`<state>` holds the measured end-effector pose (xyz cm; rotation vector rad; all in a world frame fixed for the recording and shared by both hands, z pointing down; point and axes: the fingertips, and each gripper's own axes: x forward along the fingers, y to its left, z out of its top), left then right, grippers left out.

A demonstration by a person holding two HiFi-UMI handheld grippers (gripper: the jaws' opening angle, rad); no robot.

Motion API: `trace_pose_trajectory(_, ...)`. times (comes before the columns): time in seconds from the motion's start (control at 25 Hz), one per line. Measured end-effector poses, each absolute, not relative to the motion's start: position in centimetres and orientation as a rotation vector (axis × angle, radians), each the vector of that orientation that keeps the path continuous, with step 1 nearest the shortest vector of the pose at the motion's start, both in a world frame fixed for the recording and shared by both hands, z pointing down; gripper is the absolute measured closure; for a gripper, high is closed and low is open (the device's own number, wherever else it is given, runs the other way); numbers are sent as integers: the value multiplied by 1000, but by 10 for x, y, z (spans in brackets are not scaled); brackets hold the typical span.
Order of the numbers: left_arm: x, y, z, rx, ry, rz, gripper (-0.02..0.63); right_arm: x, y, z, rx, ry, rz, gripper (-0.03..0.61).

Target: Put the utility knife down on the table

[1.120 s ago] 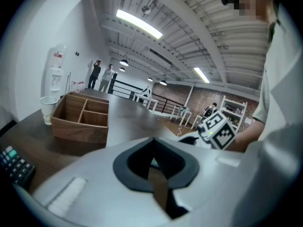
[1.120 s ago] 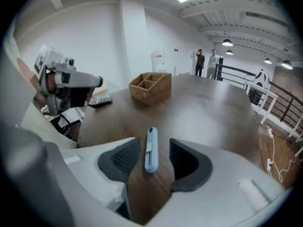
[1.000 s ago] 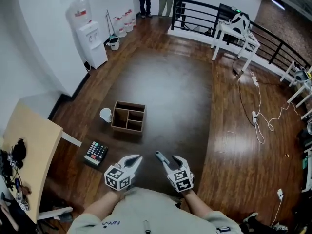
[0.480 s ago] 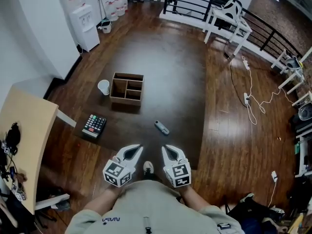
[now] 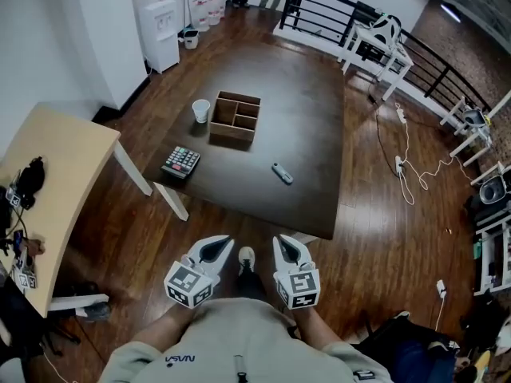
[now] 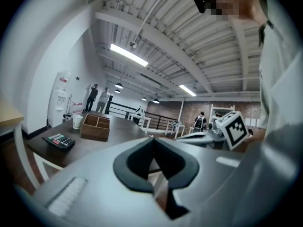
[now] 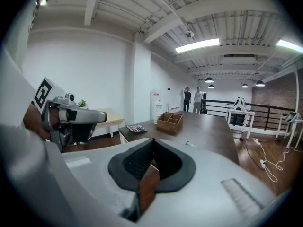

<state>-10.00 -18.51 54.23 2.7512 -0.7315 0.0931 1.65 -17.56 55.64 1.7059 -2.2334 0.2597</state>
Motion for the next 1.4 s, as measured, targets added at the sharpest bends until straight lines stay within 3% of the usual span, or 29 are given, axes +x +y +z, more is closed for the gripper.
trace_pose_trajectory(0.24, -124, -119, 508, 2815, -654, 46, 612, -15, -110, 513, 1779, -2254, 210, 577)
trace_pose_trajectory(0.64, -104, -30, 486, 2851, -496, 18, 612, -21, -14, 483, 1815, -2283, 203, 577)
trace_pose_trajectory(1.4, 44, 185, 504, 2923, -385, 47, 612, 89, 209, 497, 1764, -2351, 200, 577)
